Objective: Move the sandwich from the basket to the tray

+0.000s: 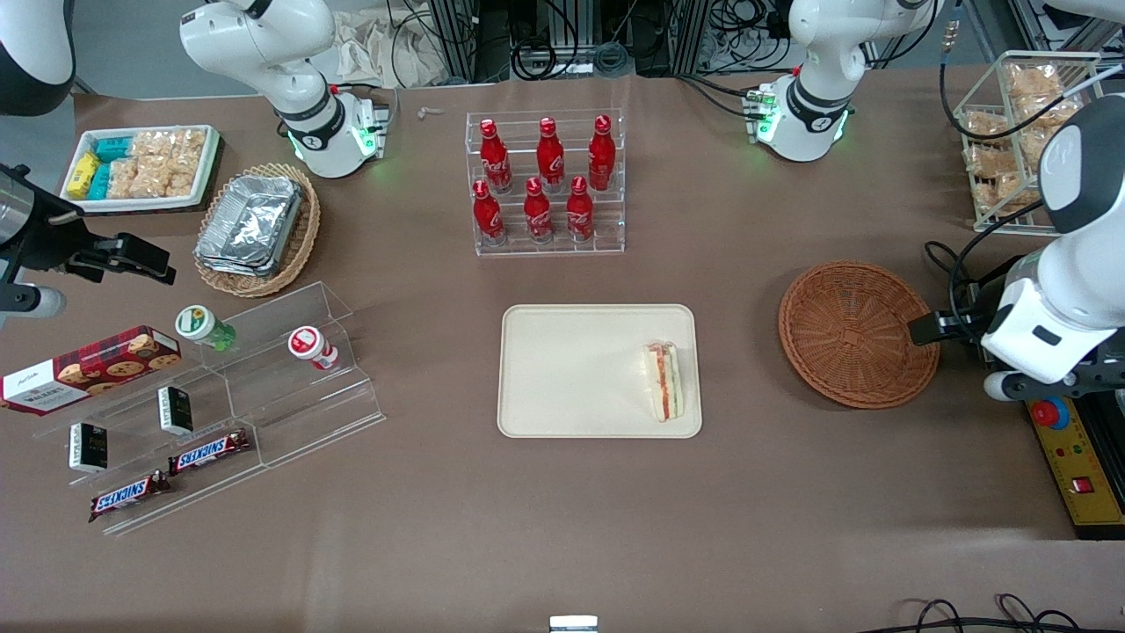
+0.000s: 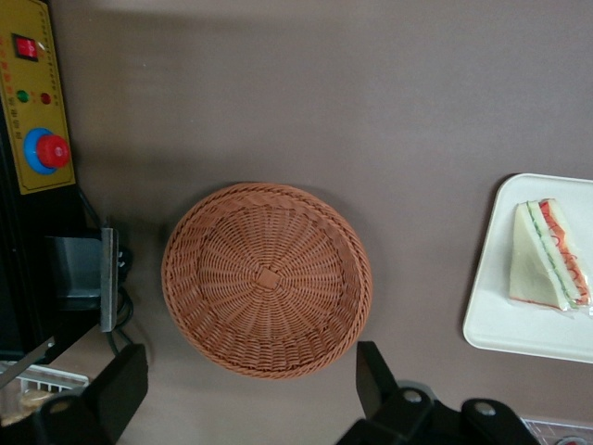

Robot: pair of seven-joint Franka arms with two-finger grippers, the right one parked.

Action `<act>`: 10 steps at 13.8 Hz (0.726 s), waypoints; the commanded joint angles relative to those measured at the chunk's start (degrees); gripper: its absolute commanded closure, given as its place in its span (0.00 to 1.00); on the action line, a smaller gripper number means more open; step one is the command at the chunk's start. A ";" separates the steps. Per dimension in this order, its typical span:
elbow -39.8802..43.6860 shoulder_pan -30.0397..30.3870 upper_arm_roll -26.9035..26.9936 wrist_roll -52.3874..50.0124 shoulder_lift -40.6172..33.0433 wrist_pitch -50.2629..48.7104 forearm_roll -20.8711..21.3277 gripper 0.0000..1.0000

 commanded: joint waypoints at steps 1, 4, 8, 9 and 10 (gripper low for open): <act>2.48 0.74 -0.47 1.23 -0.30 -1.21 1.29 0.00; 2.83 1.53 -0.39 4.03 -0.30 -1.21 1.28 0.00; 2.83 -3.63 7.14 4.39 -0.56 -1.21 0.67 0.00; 2.83 -4.78 9.52 5.26 -1.00 -1.21 0.23 0.00; 2.83 -6.01 10.59 6.49 -1.27 -1.21 0.23 0.00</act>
